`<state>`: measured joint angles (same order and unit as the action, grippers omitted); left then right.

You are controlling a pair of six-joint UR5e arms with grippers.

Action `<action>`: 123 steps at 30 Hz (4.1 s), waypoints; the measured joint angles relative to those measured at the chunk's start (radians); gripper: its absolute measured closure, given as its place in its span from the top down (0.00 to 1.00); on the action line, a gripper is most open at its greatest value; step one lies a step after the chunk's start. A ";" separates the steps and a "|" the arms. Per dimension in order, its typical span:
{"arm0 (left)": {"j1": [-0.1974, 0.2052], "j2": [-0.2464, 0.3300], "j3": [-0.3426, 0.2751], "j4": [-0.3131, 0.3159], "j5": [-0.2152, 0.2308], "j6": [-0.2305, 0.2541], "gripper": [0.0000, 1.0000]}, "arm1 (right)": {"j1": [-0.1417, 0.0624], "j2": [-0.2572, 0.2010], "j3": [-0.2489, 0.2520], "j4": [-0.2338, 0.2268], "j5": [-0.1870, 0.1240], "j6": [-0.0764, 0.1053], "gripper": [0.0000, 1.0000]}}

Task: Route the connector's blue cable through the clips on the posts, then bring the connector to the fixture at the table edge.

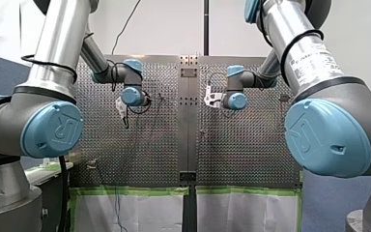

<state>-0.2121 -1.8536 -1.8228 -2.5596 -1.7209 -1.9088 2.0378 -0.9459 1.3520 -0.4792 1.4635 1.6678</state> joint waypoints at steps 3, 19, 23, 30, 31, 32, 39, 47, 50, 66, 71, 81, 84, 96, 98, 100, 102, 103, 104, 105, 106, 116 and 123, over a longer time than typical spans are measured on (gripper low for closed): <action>-0.004 0.028 -0.028 0.018 0.028 -0.026 1.00 | 0.000 0.000 0.000 0.003 0.000 -0.001 0.00; -0.019 0.089 -0.170 -0.089 0.128 -0.047 1.00 | 0.003 0.000 0.000 0.008 0.000 -0.002 0.00; -0.019 0.091 -0.202 -0.101 0.139 -0.047 1.00 | 0.004 0.000 0.000 0.008 0.000 -0.002 0.00; -0.019 0.124 -0.215 -0.105 0.139 -0.040 1.00 | 0.005 0.000 -0.001 0.007 0.000 -0.002 0.00; -0.019 0.129 -0.215 -0.105 0.138 -0.039 1.00 | 0.005 0.000 -0.001 0.007 0.000 -0.002 0.00; -0.020 0.139 -0.215 -0.106 0.135 -0.033 1.00 | 0.005 0.000 -0.001 0.007 0.000 -0.002 0.00; -0.028 0.187 -0.215 -0.143 0.096 0.010 1.00 | 0.006 0.000 0.000 0.005 0.000 -0.002 0.00; -0.054 0.202 -0.215 -0.167 0.083 0.078 1.00 | 0.006 0.000 0.000 0.006 0.001 -0.002 0.00; -0.065 0.202 -0.215 -0.166 0.087 0.108 1.00 | 0.007 0.000 0.000 0.007 0.002 -0.002 0.00; -0.108 0.203 -0.201 -0.084 0.079 0.225 1.00 | 0.007 0.000 0.000 0.016 0.003 -0.002 0.00; -0.120 0.203 -0.181 -0.072 0.067 0.229 1.00 | 0.007 0.000 0.000 0.015 0.004 -0.002 0.00; -0.136 0.202 -0.176 -0.069 0.019 0.233 1.00 | 0.010 0.000 0.000 0.018 0.004 -0.002 0.00; -0.136 0.202 -0.176 -0.068 -0.004 0.234 1.00 | 0.011 0.000 0.000 0.019 0.003 -0.002 0.00; -0.136 0.201 -0.176 -0.061 -0.018 0.237 1.00 | 0.013 0.000 0.000 0.022 0.003 -0.001 0.00; -0.138 0.201 -0.176 -0.058 -0.014 0.239 1.00 | 0.013 0.000 0.000 0.024 0.003 -0.002 0.00; -0.142 0.200 -0.176 -0.049 -0.011 0.237 1.00 | 0.014 0.000 0.000 0.026 0.003 -0.002 0.00; -0.145 0.198 -0.176 -0.040 -0.009 0.233 1.00 | 0.014 0.000 0.000 0.025 0.003 -0.002 0.00; -0.147 0.195 -0.176 -0.033 -0.009 0.230 1.00 | 0.014 0.000 0.000 0.025 0.003 -0.002 0.00; -0.149 0.191 -0.175 -0.028 -0.008 0.227 1.00 | 0.013 0.000 0.000 0.026 0.003 -0.002 0.00; -0.152 0.187 -0.173 -0.022 -0.009 0.225 1.00 | 0.014 0.000 0.000 0.026 0.002 -0.002 0.00; -0.158 0.180 -0.170 -0.015 -0.012 0.224 1.00 | 0.014 0.000 0.000 0.026 0.002 -0.002 0.00; -0.209 0.110 -0.131 0.046 -0.062 0.219 1.00 | 0.014 0.000 0.000 0.025 0.000 -0.002 0.00; -0.240 0.084 -0.100 0.057 -0.098 0.217 1.00 | 0.014 0.000 0.000 0.027 0.000 -0.002 0.00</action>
<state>-0.4518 -1.7693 -1.9225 -2.5031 -1.8188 -1.6915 2.0517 -0.9459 1.3524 -0.4523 1.4636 1.6662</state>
